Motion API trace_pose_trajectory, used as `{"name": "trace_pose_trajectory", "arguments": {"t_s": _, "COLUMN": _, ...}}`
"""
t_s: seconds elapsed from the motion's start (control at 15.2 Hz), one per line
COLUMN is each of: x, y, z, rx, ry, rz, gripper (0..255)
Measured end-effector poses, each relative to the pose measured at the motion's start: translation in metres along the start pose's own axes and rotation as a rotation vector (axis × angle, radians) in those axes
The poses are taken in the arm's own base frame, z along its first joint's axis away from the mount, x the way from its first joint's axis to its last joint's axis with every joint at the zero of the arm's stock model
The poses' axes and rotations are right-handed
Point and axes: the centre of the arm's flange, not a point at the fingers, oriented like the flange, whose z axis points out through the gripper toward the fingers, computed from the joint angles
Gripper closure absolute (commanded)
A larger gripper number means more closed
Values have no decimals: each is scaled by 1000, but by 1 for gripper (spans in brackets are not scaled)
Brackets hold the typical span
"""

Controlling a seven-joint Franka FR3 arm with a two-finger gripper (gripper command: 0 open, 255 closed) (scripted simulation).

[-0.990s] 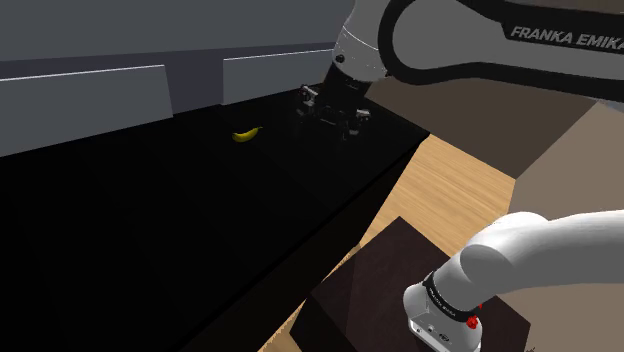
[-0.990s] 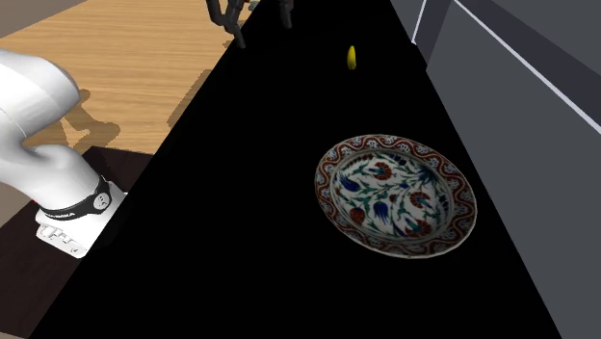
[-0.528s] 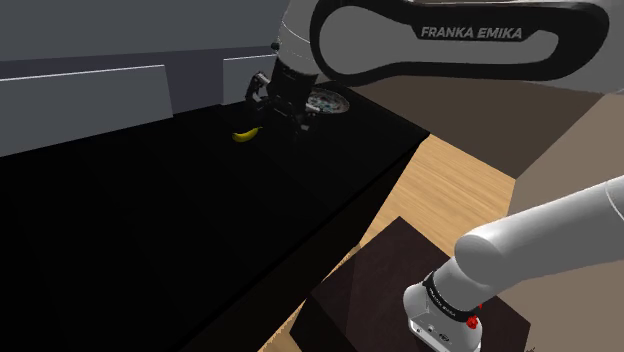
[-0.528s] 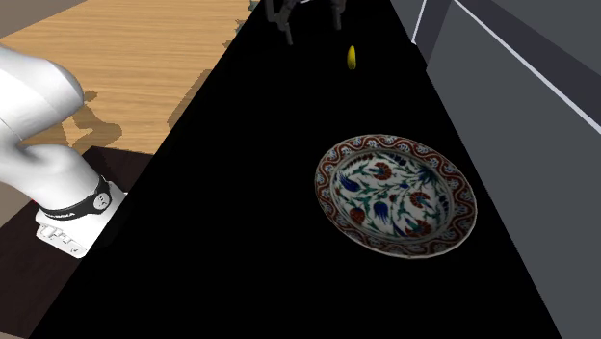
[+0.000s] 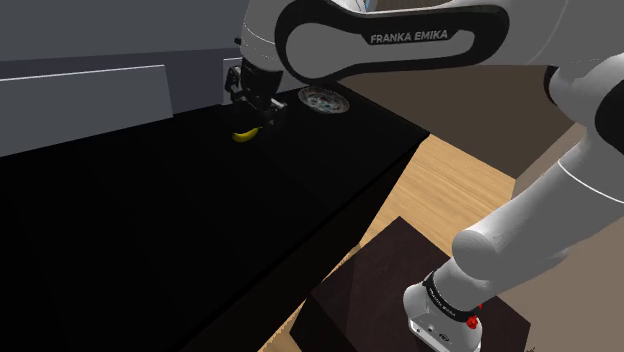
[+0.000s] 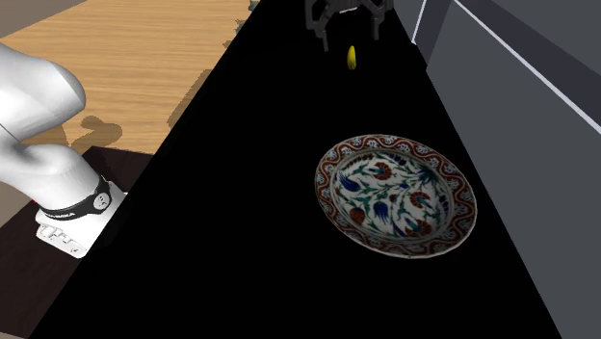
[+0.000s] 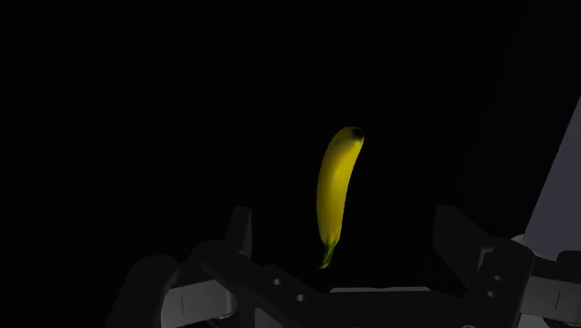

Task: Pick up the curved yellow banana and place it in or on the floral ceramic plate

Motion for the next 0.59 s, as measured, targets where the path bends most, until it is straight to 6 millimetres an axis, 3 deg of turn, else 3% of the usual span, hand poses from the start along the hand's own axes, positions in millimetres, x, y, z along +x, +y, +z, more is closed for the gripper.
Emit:
{"name": "trace_pose_trajectory", "arguments": {"t_s": 0.33, "x": -1, "y": -1, "z": 25, "rx": 1, "ry": 1, "rz": 5, "gripper": 0}}
{"name": "trace_pose_trajectory", "arguments": {"t_s": 0.59, "x": -1, "y": -1, "z": 29, "rx": 1, "ry": 1, "rz": 5, "gripper": 0}}
